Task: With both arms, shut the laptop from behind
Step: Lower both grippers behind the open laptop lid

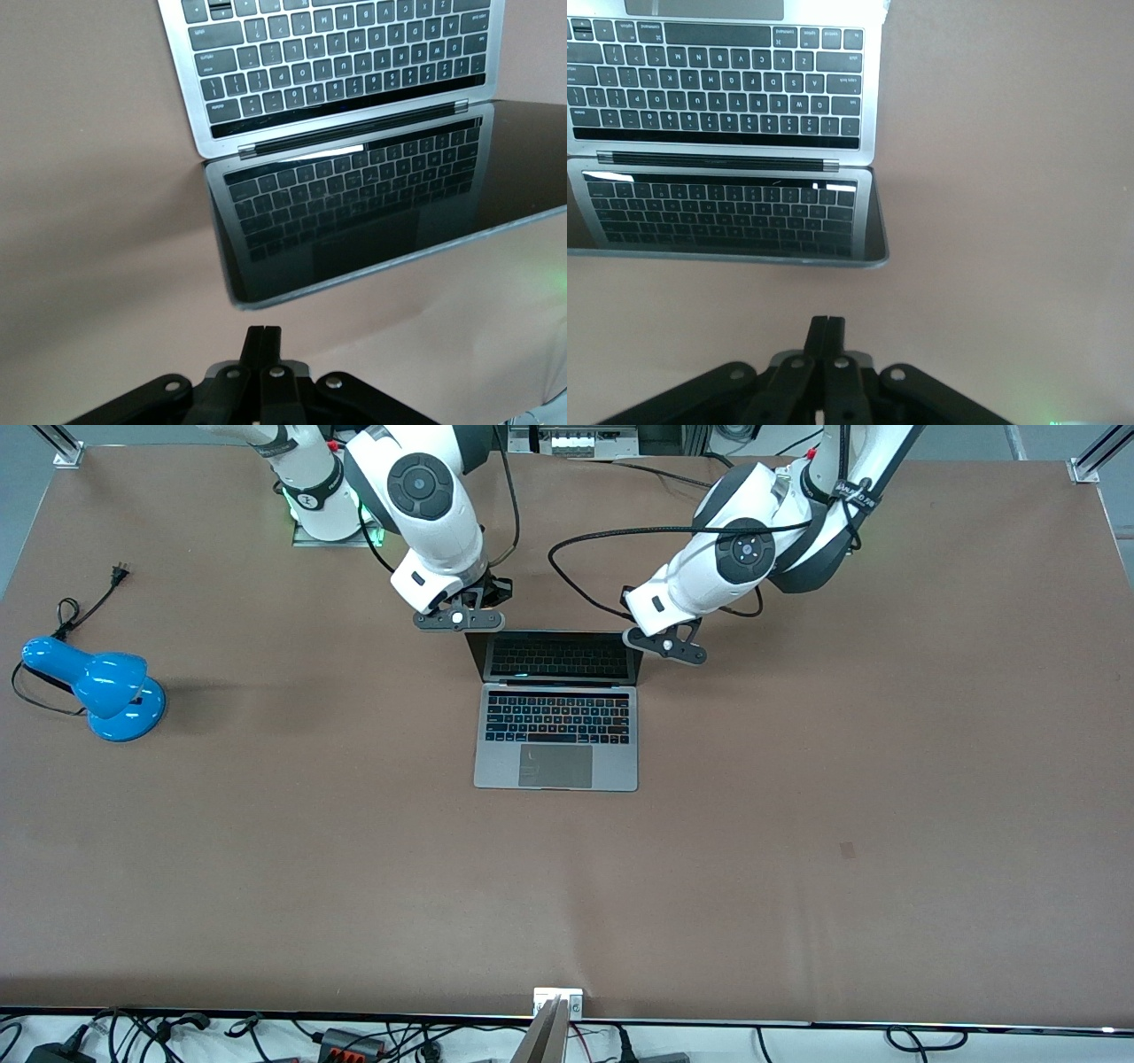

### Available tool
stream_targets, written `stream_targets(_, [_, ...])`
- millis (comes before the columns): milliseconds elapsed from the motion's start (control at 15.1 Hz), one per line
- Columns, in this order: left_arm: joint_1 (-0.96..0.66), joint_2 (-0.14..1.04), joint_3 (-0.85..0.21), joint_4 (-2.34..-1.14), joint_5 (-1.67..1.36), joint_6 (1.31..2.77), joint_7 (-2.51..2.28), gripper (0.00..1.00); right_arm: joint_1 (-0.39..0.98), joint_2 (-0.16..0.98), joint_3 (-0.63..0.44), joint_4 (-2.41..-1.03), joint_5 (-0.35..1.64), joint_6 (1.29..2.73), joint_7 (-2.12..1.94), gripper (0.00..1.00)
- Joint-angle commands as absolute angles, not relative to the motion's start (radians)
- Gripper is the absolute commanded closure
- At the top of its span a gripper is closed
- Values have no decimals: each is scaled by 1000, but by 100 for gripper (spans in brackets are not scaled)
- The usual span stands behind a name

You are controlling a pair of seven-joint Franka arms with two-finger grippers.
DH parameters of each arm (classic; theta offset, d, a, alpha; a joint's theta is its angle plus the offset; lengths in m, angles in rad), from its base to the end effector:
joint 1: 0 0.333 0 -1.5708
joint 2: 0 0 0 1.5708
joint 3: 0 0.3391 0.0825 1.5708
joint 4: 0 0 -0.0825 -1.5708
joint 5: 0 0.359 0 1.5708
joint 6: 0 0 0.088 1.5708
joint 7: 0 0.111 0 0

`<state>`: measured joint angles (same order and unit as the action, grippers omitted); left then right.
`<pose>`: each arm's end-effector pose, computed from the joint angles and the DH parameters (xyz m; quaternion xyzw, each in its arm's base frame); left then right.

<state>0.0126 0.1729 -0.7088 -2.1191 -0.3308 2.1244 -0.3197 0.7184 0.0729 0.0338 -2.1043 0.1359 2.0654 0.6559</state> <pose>0.4042 -0.3465 0.3790 0.9755 -0.0889 -0.1506 0.1331 0.3779 0.3636 0.4087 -0.9966 -0.0125 0.0808 0.0090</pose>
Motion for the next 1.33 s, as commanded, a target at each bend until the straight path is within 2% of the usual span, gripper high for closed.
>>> stream_targets(0, [9, 190, -715, -2112, -347, 2145, -336, 99, 721, 21, 32, -2174, 130, 2127, 634, 100])
stream_targets(597, [9, 230, -713, -2080, -339, 2148, -341, 99, 723, 70, 32, -2197, 127, 2269, 621, 100])
stream_targets(1261, [11, 343, -703, -1984, -258, 2149, -383, 99, 707, 100, 25, -2189, 48, 2393, 621, 100])
